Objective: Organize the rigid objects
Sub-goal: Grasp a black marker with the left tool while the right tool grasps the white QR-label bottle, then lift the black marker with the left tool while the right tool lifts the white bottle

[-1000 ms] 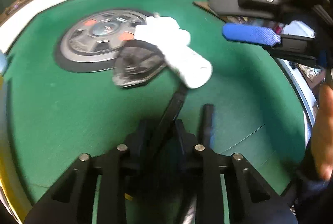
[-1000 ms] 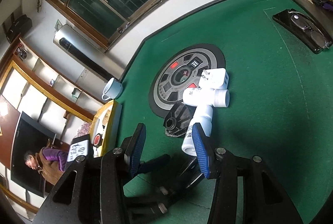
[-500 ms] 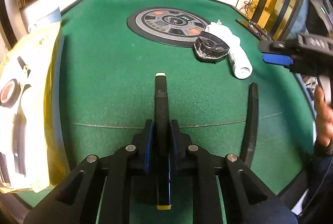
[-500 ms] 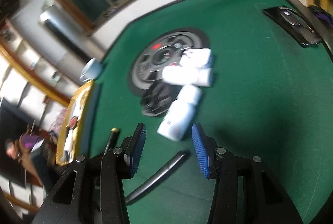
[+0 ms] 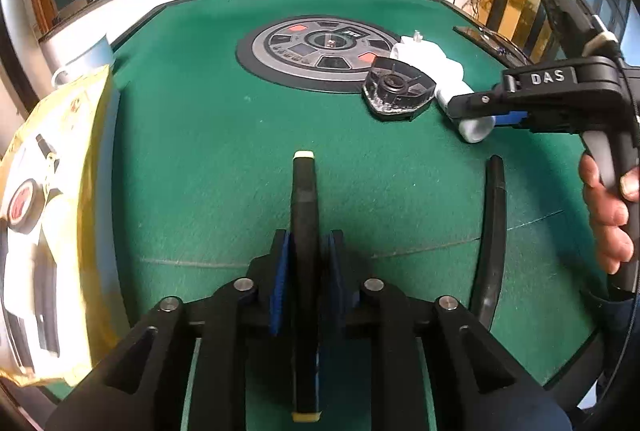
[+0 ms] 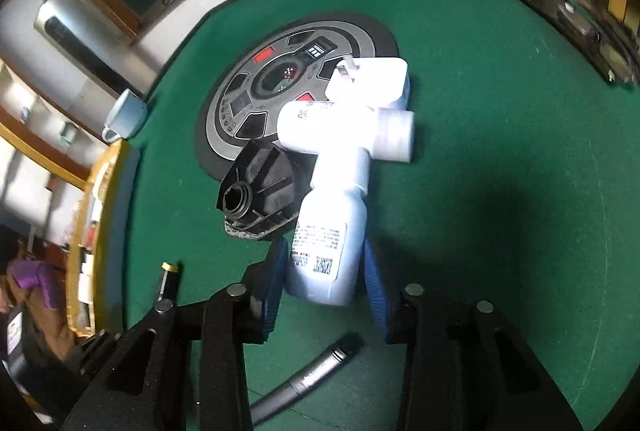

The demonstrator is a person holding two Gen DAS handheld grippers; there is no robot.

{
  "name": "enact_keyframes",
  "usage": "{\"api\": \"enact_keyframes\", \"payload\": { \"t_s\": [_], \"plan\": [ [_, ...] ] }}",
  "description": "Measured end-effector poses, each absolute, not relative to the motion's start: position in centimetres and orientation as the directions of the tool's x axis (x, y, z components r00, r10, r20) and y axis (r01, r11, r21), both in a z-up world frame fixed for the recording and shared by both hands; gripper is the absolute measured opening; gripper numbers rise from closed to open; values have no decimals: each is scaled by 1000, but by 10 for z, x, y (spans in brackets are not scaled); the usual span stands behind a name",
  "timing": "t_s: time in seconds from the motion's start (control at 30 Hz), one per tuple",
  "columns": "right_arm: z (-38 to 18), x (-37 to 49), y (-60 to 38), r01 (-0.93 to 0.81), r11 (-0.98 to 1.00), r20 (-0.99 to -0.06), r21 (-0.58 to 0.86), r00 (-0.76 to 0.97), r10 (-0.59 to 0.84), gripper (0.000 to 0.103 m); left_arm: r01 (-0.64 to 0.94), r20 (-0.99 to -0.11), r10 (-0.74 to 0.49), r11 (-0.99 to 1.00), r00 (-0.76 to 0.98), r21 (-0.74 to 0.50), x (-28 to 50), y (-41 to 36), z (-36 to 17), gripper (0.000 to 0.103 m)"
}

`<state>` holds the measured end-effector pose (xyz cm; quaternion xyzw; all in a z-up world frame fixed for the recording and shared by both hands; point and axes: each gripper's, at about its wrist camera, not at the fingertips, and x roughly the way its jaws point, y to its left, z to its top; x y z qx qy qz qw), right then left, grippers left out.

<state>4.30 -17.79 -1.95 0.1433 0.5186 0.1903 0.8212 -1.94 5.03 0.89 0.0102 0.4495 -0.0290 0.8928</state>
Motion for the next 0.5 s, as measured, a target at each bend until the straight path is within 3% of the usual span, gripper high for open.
{"api": "enact_keyframes", "payload": {
  "t_s": [0.13,0.37,0.5],
  "plan": [
    [-13,37,-179,-184,892,-794,413,407,452,32,59,-805,-52,998,591,-21,-16,49,9,28],
    [-12,34,-169,-221,908,-812,356,408,417,32,71,-800,-59,997,597,-20,-17,49,9,29],
    [-8,29,-157,-244,943,-823,227,470,319,32,71,-798,-54,997,600,-14,-18,48,9,29]
  ]
}}
